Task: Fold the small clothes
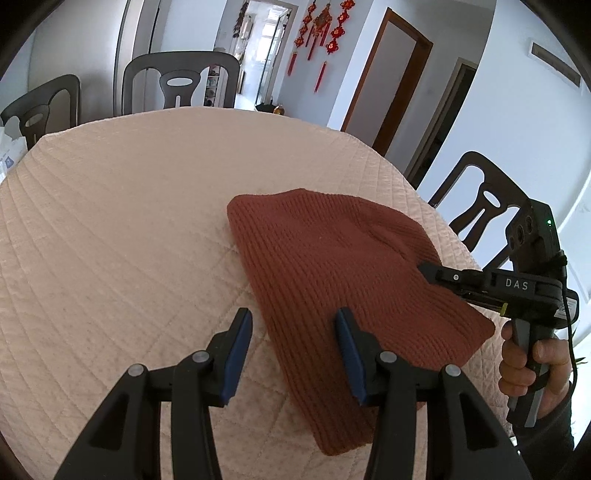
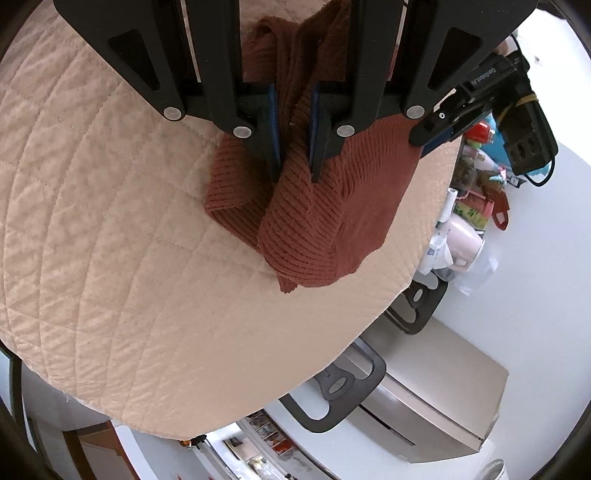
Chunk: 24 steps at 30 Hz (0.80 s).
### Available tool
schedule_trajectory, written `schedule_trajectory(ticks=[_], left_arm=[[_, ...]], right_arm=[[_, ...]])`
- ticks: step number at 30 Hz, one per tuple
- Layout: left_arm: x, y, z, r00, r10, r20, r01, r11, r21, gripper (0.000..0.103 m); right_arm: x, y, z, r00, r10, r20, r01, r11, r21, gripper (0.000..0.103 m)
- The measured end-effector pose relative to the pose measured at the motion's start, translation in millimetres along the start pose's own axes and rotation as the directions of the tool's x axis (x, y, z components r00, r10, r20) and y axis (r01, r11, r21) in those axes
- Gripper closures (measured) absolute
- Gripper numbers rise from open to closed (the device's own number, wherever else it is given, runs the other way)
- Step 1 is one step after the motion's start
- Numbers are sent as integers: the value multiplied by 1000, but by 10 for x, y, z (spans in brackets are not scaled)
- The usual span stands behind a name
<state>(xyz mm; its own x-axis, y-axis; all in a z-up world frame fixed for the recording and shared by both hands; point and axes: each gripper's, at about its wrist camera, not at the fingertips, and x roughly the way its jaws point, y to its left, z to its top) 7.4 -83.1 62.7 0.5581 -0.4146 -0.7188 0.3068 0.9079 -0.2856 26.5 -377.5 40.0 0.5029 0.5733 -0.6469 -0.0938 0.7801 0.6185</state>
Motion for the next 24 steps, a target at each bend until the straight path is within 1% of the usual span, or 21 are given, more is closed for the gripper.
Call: schedule_trajectory(ticks=[5,8,10,12,13,14,15,16,17,18,22,24], left_arm=[[-79,-16,54,1000,9,17,-9,1000,14,53],[-87,-2,120,999,21,35,-22,1000,11,53],[-56,15,166,999,34,39,-34,999,0,53],[0,16,193,999,26,40,-25,1000,-7,53],[34,-6,188,999,22,33,-22,1000,-8,53],[100,-28,180,1000,6,17,-6,1000,-7,54],[157,-52,156,1000,-13,2,13,1000,-4,55],[207,-72,131,1000,-18,-7,18,1000,-3,55],[240,-88,108,1000,-10,-3,10,1000,2,55],[258,-103,99,1000,-8,3,8,1000,7,55],[226,-95,119,1000,-12,-6,12,1000,6,56],[166,-86,122,1000,-15,6,15,1000,8,56]], right_arm=[[-246,192,-7,996,-60,59,65,994,-85,86],[-393,379,-88,995,-42,89,56,986,-155,86],[-381,488,-165,996,-43,79,59,977,-205,86],[-281,553,-252,995,-81,51,91,963,-255,86],[-202,537,-294,992,-122,30,126,954,-271,92],[-120,487,-330,983,-184,22,183,940,-287,95],[-95,419,-355,981,-189,32,190,938,-290,98],[-117,364,-350,986,-164,33,167,948,-270,98],[-149,314,-326,987,-158,33,162,957,-240,98],[-167,306,-319,985,-169,41,174,956,-238,98],[-188,388,-286,981,-190,36,193,952,-236,97],[-234,492,-214,980,-188,65,199,947,-252,95]])
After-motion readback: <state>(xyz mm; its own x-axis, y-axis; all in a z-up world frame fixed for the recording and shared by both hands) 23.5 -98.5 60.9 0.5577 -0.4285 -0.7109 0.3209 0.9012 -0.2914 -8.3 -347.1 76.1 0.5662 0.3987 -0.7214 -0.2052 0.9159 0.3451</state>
